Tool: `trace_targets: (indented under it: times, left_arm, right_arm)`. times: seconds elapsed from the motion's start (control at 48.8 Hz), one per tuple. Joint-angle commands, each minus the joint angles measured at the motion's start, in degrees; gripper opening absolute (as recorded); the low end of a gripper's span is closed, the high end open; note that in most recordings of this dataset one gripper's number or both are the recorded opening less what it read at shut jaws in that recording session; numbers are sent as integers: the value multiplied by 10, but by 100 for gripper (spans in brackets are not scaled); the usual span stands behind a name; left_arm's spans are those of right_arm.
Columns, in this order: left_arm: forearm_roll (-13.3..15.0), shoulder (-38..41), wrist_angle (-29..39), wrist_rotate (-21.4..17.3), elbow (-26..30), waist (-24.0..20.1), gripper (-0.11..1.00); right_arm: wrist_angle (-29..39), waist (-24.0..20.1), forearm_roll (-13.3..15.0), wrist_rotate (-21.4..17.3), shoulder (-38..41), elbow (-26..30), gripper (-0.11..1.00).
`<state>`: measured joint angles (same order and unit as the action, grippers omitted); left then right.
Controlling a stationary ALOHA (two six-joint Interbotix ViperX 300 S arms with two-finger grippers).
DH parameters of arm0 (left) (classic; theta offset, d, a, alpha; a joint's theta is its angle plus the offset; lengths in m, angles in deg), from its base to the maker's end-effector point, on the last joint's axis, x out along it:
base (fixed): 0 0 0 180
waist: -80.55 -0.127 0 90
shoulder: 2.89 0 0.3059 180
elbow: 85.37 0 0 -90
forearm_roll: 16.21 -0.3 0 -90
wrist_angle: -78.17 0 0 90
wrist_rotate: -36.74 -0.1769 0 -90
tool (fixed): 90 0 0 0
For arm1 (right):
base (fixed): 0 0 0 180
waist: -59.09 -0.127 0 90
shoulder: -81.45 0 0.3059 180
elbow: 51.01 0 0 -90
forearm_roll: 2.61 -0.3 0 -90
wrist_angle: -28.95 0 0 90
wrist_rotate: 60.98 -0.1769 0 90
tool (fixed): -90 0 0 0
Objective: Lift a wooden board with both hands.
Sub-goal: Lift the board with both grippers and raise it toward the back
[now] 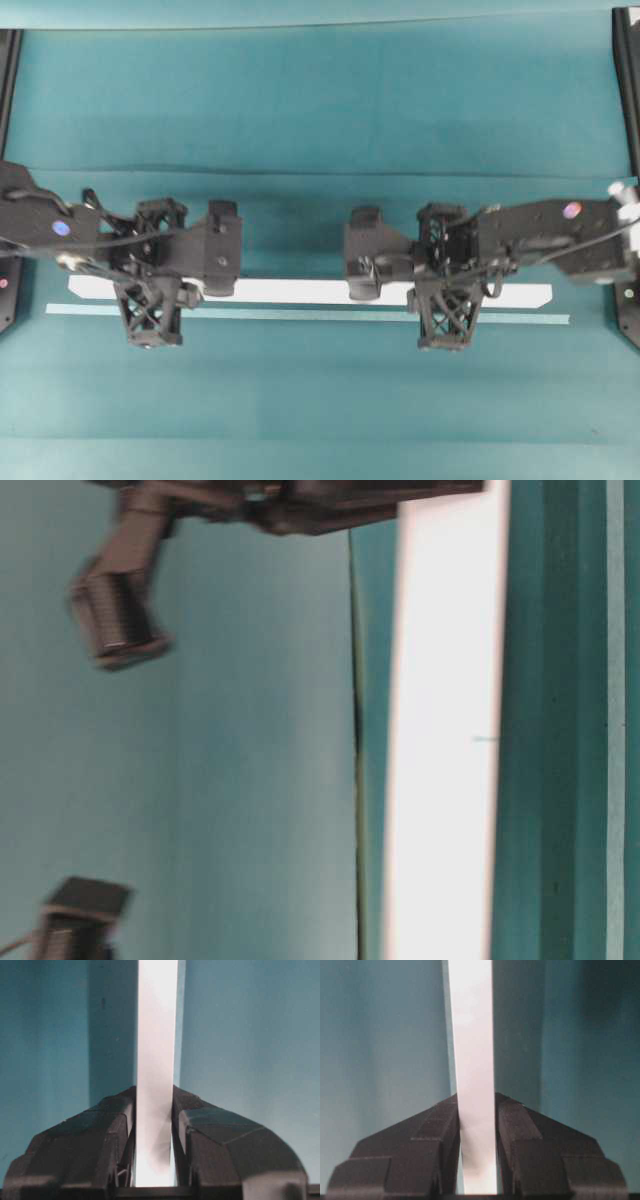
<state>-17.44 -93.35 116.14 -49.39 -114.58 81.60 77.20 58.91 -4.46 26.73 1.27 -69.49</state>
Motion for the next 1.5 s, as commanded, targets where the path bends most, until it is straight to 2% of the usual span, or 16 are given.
trace_targets:
  times: [0.0,0.349,0.595,1.005,1.333,1.476]
  left_arm:
    - [-1,-33,22,1,24,-4,17]
    - [-1,-82,123,1,96,-23,17]
    - [-1,-83,168,1,136,-26,17]
    - [-1,-88,264,2,233,-43,17]
    - [-1,-84,330,4,304,-45,17]
    - [0,-84,349,3,345,-46,17]
  right_arm:
    - [35,6,-1,2,-17,27,21]
    - [134,14,-1,2,-51,95,21]
    - [216,18,0,2,-55,160,21]
    - [310,19,3,3,-55,245,21]
    - [405,21,14,3,-54,352,21]
    - [422,21,14,3,-53,386,21]
